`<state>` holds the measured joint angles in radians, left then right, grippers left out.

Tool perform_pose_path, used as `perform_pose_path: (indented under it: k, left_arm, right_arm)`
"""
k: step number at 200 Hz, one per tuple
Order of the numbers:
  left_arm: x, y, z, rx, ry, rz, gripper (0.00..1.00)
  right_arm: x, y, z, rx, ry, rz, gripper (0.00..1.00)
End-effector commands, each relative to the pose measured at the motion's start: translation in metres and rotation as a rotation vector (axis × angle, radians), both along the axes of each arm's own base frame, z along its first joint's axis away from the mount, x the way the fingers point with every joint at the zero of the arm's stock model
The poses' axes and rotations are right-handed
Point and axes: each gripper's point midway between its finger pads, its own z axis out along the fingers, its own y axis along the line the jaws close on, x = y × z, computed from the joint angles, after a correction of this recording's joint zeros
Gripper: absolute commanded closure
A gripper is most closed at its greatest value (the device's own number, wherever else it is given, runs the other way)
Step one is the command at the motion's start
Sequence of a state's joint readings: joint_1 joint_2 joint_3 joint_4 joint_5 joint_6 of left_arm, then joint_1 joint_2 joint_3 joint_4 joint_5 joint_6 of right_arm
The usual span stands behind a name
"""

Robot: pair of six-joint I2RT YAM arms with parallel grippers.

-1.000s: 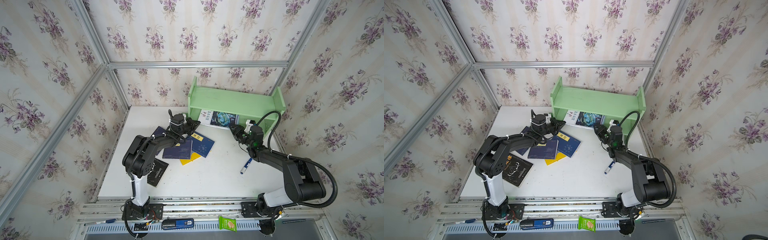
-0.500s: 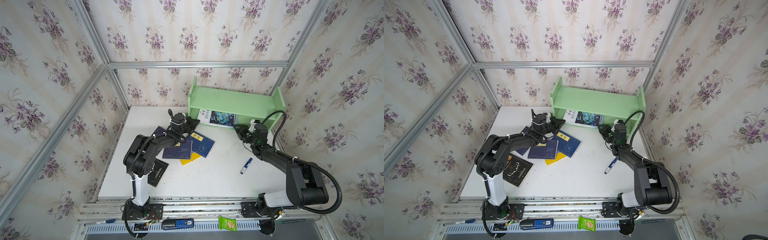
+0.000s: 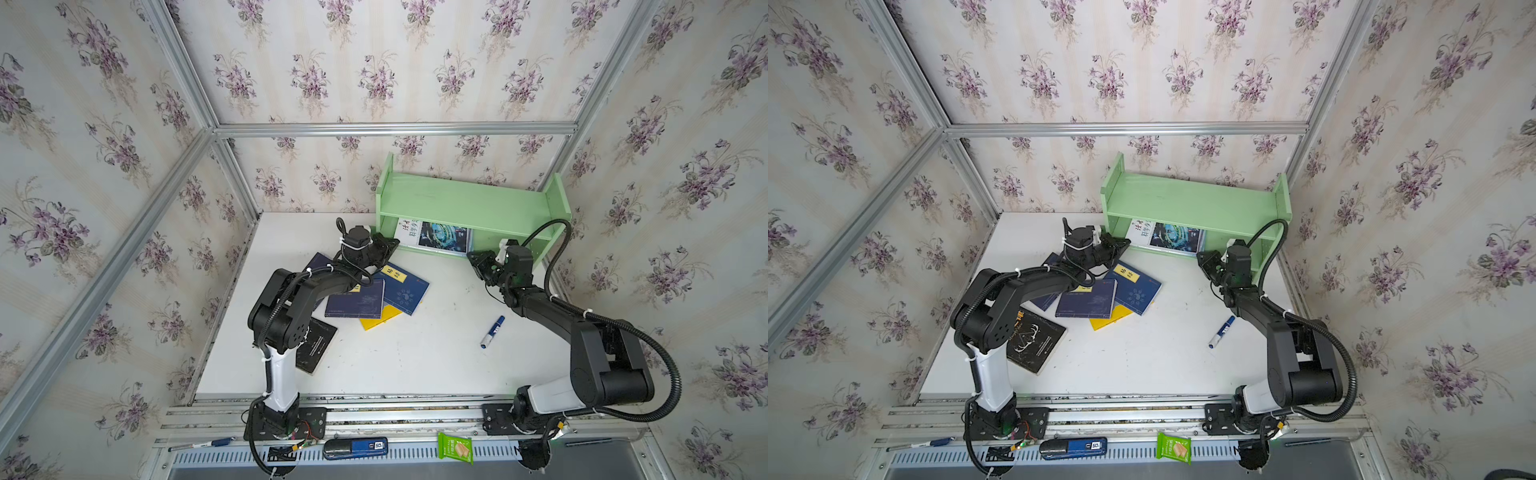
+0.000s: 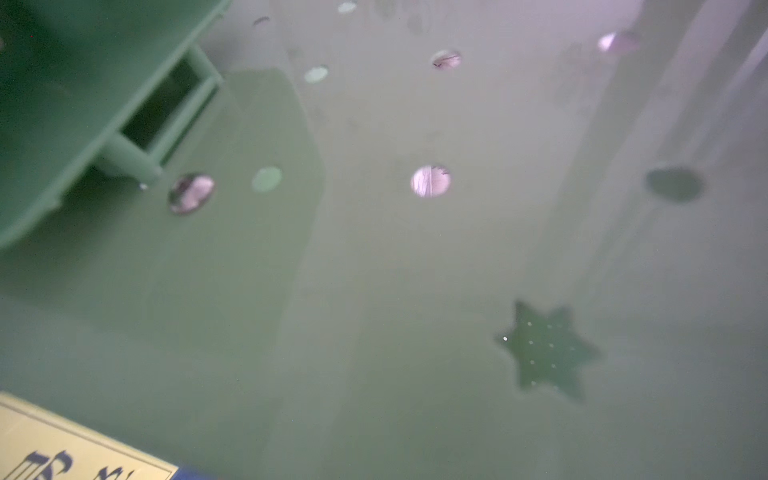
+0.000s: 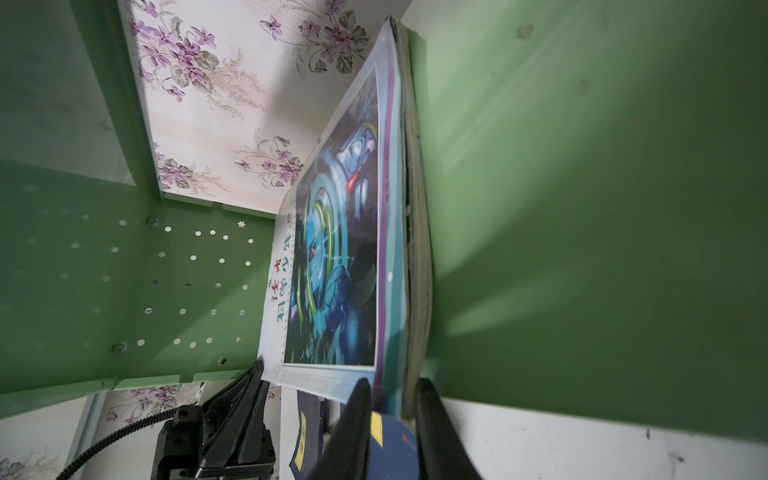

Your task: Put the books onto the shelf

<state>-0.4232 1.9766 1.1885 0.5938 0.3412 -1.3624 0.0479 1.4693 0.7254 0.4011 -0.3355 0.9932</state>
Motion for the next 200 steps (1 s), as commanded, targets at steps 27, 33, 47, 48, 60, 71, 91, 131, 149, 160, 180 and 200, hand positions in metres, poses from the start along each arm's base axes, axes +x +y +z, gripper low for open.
perform_pose_path:
  k: [27, 33, 47, 48, 60, 71, 91, 131, 149, 160, 180, 200]
  left_arm:
    - [0.004, 0.009, 0.011, -0.009, -0.037, 0.031, 0.75]
    - [0.003, 0.011, 0.012, -0.005, -0.036, 0.037, 0.72]
    - [-0.001, 0.016, 0.01, 0.005, -0.03, 0.051, 0.67]
    - [-0.001, 0.016, 0.01, 0.005, -0.03, 0.053, 0.66]
    - [-0.004, 0.021, 0.009, 0.012, -0.027, 0.06, 0.61]
    - [-0.006, 0.024, 0.008, 0.017, -0.023, 0.063, 0.6]
    - [-0.011, 0.028, 0.007, 0.024, -0.021, 0.071, 0.59]
    - [-0.019, 0.031, 0.019, 0.113, -0.066, 0.05, 0.59]
    - [-0.022, 0.032, 0.021, 0.14, -0.085, 0.04, 0.56]
    - [-0.024, 0.033, 0.02, 0.153, -0.093, 0.034, 0.51]
    - [-0.025, 0.034, 0.017, 0.177, -0.104, 0.028, 0.46]
    - [-0.024, 0.032, 0.014, 0.182, -0.104, 0.017, 0.41]
  right_arm:
    - [0.001, -0.004, 0.004, -0.034, -0.012, -0.008, 0.7]
    - [0.0, -0.004, 0.005, -0.041, -0.012, -0.011, 0.69]
    - [-0.004, -0.007, 0.007, -0.058, -0.01, -0.019, 0.66]
    - [-0.004, -0.007, 0.007, -0.06, -0.009, -0.02, 0.66]
    - [-0.006, -0.009, 0.009, -0.076, -0.011, -0.025, 0.63]
    - [-0.008, -0.011, 0.012, -0.089, -0.01, -0.03, 0.62]
    - [-0.012, -0.013, 0.015, -0.103, -0.009, -0.035, 0.6]
    - [-0.017, -0.012, 0.021, -0.118, -0.028, -0.021, 0.59]
    - [-0.018, -0.01, 0.024, -0.124, -0.04, -0.006, 0.58]
    - [-0.018, -0.009, 0.026, -0.127, -0.051, 0.003, 0.55]
    - [-0.016, -0.007, 0.026, -0.132, -0.055, 0.015, 0.54]
    - [-0.013, -0.005, 0.028, -0.127, -0.067, 0.026, 0.54]
